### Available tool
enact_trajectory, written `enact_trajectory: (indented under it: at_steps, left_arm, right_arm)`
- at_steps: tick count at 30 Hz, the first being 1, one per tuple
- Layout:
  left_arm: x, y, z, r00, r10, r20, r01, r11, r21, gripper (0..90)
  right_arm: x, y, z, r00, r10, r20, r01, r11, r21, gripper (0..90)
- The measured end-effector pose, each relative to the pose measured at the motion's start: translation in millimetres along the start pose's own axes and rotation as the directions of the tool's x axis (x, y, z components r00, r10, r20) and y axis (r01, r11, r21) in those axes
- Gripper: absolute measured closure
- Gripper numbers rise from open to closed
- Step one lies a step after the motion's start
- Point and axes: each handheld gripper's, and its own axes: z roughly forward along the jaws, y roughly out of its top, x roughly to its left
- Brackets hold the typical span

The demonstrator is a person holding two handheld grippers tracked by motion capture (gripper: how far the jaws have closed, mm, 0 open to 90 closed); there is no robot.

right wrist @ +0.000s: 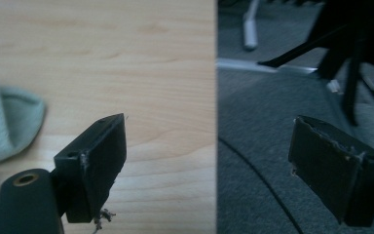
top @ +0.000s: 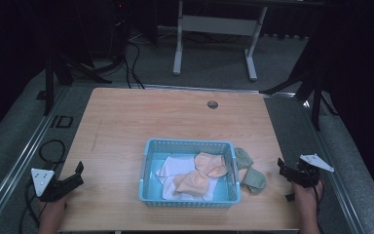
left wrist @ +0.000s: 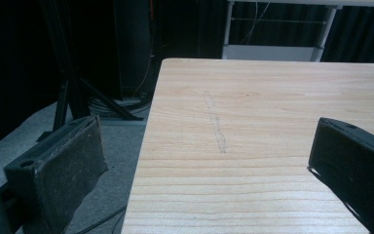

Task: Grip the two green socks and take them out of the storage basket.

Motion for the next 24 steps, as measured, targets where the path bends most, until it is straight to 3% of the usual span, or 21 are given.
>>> enact_trajectory:
  at_steps: [3, 12, 21, 24]
  left_arm:
    - [0.0, 0.0, 0.0, 1.0000, 0.000, 0.000, 0.000, 1.0000, 0.000, 0.4]
    - [-0.1, 0.0, 0.0, 1.0000, 0.002, 0.000, -0.002, 1.0000, 0.001, 0.4]
    - [-0.1, 0.0, 0.0, 1.0000, 0.001, 0.000, -0.001, 1.0000, -0.001, 0.4]
    - [-0.2, 0.1, 0.0, 1.0000, 0.004, 0.001, -0.004, 1.0000, 0.003, 0.4]
  right_arm:
    - [0.8, -5.1, -8.4, 0.9992, 0.014, 0.037, -0.013, 0.999, -0.033, 13.8]
    - [11.1, -21.6, -34.7, 0.9961, 0.054, 0.069, -0.046, 0.992, -0.114, 13.7]
    - [21.3, -34.8, -41.3, 0.9887, 0.066, 0.135, -0.039, 0.980, -0.195, 13.8]
    - [18.9, -34.8, -40.0, 0.9859, 0.075, 0.149, -0.046, 0.981, -0.191, 13.8]
